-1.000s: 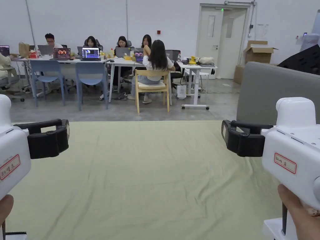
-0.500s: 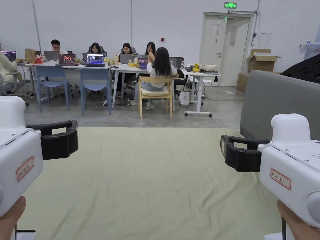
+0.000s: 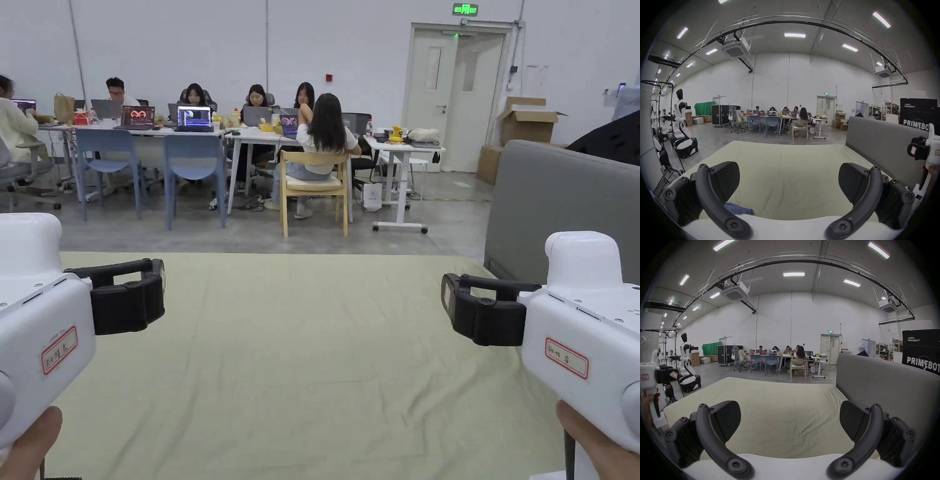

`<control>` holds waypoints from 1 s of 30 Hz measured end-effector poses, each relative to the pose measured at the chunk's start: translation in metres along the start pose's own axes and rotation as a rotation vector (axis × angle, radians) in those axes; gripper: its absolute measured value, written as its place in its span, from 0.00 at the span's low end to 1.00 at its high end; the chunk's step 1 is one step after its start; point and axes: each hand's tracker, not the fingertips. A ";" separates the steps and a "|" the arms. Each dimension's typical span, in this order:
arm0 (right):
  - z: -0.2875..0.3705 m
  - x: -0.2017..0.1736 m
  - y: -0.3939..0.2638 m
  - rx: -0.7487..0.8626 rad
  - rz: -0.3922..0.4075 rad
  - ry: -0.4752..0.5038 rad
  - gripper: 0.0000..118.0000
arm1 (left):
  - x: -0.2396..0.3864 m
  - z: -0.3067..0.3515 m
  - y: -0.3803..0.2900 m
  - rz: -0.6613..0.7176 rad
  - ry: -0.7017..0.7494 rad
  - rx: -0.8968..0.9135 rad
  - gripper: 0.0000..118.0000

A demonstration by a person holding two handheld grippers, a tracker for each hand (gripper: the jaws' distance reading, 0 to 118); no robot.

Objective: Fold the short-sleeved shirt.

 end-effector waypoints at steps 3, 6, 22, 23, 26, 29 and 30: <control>-0.004 0.001 -0.002 0.000 -0.001 -0.018 1.00 | -0.004 -0.001 0.000 0.018 0.002 0.004 1.00; -0.005 0.003 -0.002 0.011 -0.015 -0.024 1.00 | -0.011 -0.005 -0.001 0.035 0.003 0.008 1.00; -0.012 0.003 -0.006 -0.017 -0.015 0.025 1.00 | -0.003 -0.004 -0.001 -0.015 0.035 0.005 1.00; -0.012 0.004 -0.007 -0.014 -0.025 0.035 1.00 | -0.003 -0.004 -0.001 -0.012 0.032 0.004 1.00; -0.009 0.002 -0.008 0.014 -0.048 0.028 1.00 | -0.003 -0.004 -0.001 -0.006 0.025 0.000 1.00; -0.013 -0.002 -0.005 -0.017 -0.026 -0.065 1.00 | -0.006 -0.010 -0.002 -0.015 0.025 -0.014 1.00; -0.015 -0.003 -0.005 -0.021 -0.012 -0.081 1.00 | -0.005 -0.010 -0.002 -0.015 0.022 -0.016 1.00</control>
